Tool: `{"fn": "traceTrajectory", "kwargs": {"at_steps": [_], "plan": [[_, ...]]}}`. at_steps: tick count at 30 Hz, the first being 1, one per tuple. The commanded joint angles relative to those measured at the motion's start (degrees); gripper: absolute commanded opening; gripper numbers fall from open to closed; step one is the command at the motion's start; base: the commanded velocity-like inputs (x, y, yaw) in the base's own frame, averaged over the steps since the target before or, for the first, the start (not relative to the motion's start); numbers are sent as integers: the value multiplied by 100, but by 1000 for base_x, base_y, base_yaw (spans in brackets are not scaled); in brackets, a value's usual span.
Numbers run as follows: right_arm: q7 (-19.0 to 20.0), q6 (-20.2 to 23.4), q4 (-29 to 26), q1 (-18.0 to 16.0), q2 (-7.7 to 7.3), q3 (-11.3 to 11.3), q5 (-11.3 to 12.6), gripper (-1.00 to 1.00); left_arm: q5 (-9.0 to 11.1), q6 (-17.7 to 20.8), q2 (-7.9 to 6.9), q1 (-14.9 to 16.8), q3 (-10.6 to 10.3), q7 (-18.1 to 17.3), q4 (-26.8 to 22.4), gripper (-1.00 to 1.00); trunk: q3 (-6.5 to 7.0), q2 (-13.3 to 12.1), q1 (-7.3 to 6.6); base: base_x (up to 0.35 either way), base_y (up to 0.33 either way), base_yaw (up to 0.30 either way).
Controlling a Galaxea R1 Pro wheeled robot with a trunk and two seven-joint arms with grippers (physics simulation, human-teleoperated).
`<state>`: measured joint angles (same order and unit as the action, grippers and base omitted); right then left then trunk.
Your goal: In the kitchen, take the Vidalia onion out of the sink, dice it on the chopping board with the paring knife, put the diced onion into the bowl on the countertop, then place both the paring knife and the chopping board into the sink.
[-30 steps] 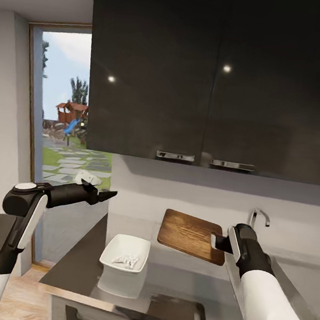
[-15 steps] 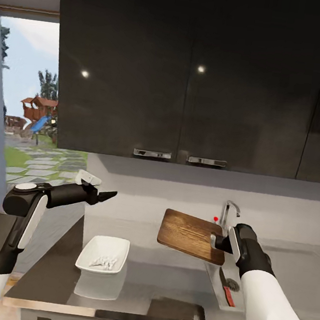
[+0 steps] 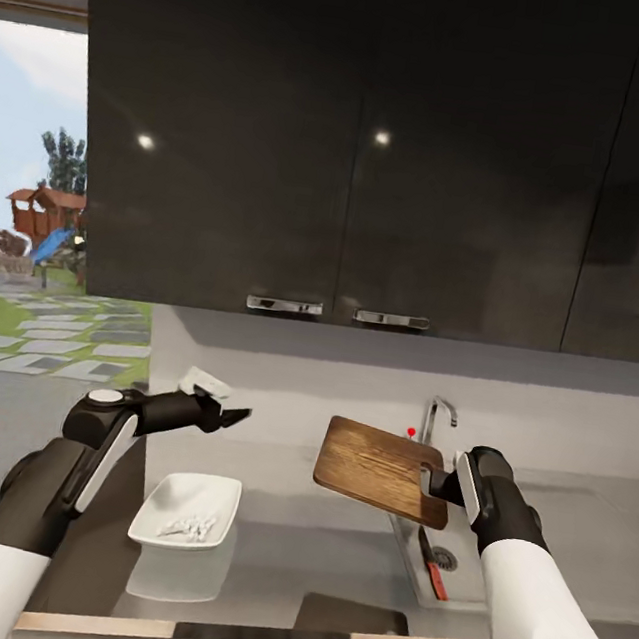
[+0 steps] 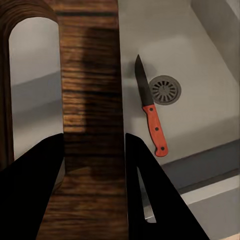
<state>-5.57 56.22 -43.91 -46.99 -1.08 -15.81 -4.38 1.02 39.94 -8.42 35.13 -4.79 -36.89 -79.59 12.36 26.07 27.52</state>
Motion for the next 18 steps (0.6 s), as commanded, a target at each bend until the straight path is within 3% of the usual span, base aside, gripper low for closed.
{"fn": "traceTrajectory", "kwargs": {"at_steps": [1, 9, 15, 16, 17, 18], "plan": [[24, 21, -3, -3, 3, -10, -37, -100, 12, 30, 0, 3, -68, 299, -3, 100, -11, 5, 2, 0, 0, 0], [29, 20, -3, -3, 3, -10, -37, -100, 20, 39, -2, 3, -78, 424, -28, 100, -83, 5, 2, 0, 0, 0], [30, 20, -3, -3, 3, -10, -37, -100, 33, 67, -14, 3, -69, 306, -30, 100, -139, 5, 2, 0, 0, 0], [30, 20, -3, -3, 3, -10, -37, -100, 35, 68, -16, 3, -68, 229, -30, 100, -148, 5, 2, 0, 0, 0], [30, 22, -3, -3, 3, -10, -37, -100, 37, 67, -30, 3, -61, -171, -30, 100, -158, 5, 2, 0, 0, 0], [30, 25, -3, -3, 3, -10, -37, -100, 38, 64, -36, 3, -57, -309, -30, 100, -167, 5, 2, 0, 0, -12]]}}
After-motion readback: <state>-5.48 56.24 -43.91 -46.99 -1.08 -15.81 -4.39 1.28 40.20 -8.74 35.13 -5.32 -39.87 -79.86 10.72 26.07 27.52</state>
